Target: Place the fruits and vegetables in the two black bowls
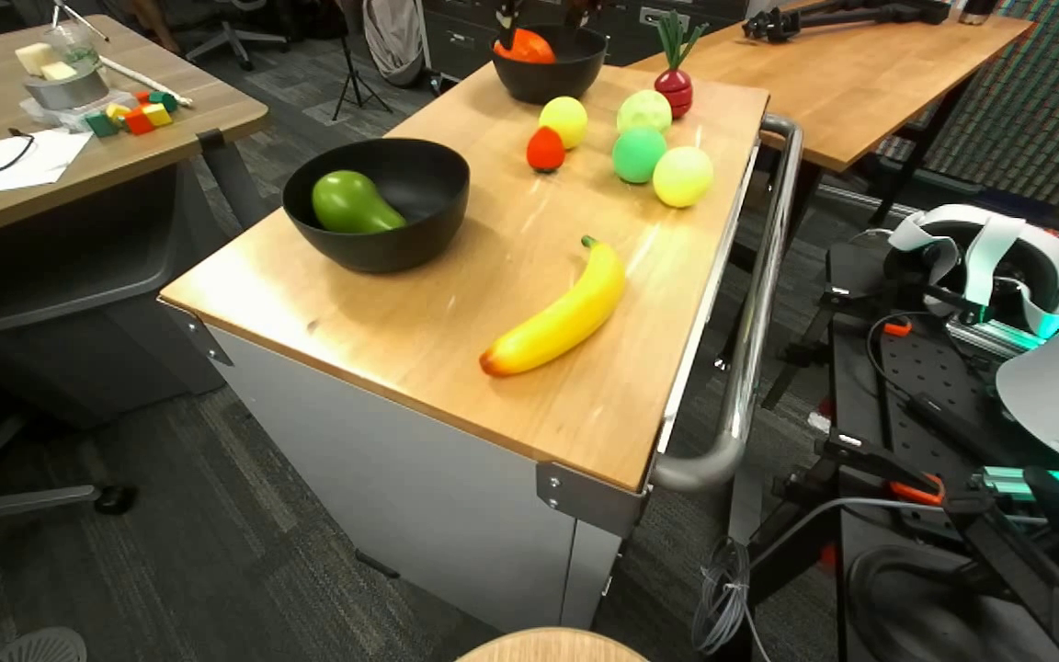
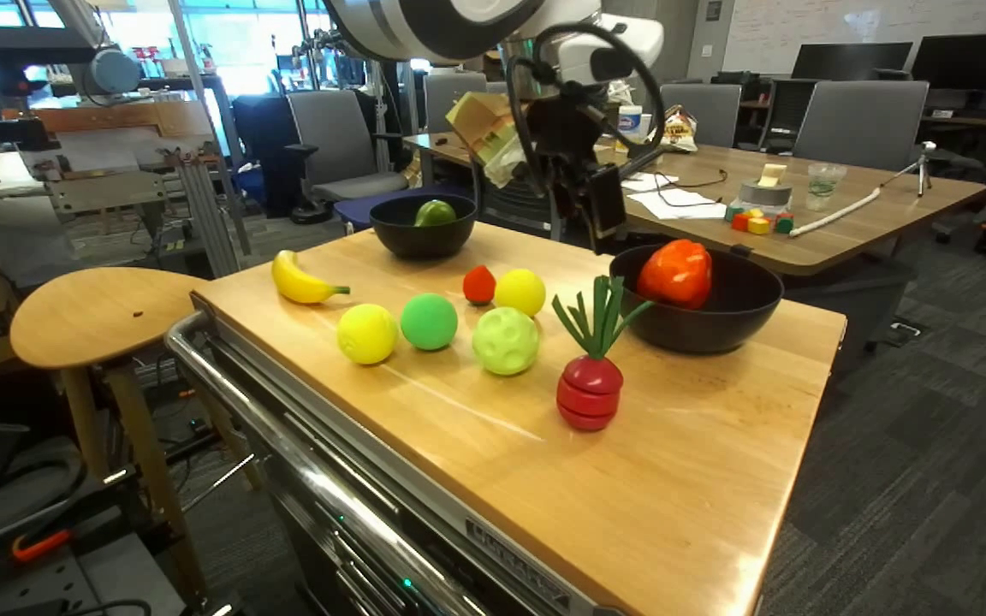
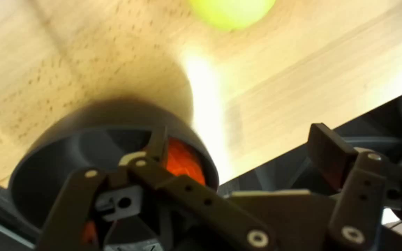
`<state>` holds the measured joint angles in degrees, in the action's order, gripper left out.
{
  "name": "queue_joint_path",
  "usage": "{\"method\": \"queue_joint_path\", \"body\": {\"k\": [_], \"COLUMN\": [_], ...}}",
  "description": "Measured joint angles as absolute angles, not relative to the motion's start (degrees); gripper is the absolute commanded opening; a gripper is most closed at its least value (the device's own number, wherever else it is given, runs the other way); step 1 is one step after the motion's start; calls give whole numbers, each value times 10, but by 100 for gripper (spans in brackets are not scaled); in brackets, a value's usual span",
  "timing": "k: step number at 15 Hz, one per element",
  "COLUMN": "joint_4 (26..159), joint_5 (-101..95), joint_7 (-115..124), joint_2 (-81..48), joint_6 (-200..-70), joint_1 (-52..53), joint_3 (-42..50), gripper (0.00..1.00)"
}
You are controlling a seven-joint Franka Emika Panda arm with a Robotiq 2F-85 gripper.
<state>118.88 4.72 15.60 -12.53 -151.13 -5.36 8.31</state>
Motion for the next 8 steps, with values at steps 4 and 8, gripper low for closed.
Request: {"method": "queue_joint_path", "body": {"k": [4, 8], "joint_4": [1248, 1273], "joint_5": [89, 84], "joint_7": [108, 102], "joint_2": [-109, -108], "joint_6": [-1508, -1508], "joint_1": [-53, -53], "joint_3": [49, 44], "gripper": [100, 100]}}
